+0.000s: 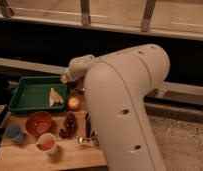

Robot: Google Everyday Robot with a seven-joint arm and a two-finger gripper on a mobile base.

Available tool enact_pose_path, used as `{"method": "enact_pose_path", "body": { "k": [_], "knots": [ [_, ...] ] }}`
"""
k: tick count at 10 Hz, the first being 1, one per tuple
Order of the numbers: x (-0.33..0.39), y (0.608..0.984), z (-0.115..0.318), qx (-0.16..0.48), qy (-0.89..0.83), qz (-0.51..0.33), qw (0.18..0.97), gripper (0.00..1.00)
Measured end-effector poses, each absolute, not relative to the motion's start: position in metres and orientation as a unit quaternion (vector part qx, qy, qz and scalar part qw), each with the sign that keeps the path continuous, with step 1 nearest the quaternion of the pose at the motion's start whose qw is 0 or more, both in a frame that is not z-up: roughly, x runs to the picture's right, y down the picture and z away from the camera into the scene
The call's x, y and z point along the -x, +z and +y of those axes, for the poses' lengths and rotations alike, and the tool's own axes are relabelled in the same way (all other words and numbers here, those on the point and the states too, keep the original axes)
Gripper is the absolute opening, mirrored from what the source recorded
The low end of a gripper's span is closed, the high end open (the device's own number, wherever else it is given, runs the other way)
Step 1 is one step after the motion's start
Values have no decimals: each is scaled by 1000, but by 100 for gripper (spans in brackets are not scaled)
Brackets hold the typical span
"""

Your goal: Place eraser in purple bowl

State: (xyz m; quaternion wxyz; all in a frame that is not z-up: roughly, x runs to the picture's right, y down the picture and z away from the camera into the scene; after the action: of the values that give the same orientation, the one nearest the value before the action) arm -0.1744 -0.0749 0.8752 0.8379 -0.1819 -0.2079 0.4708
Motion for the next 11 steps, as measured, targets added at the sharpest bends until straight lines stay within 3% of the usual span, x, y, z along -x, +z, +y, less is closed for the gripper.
{"method": "enact_pose_path", "body": {
  "k": [6,11],
  "knots": [
    [167,914,-84,189,489,-277,805,7],
    [144,916,-90,158,511,-273,800,53]
  ]
}}
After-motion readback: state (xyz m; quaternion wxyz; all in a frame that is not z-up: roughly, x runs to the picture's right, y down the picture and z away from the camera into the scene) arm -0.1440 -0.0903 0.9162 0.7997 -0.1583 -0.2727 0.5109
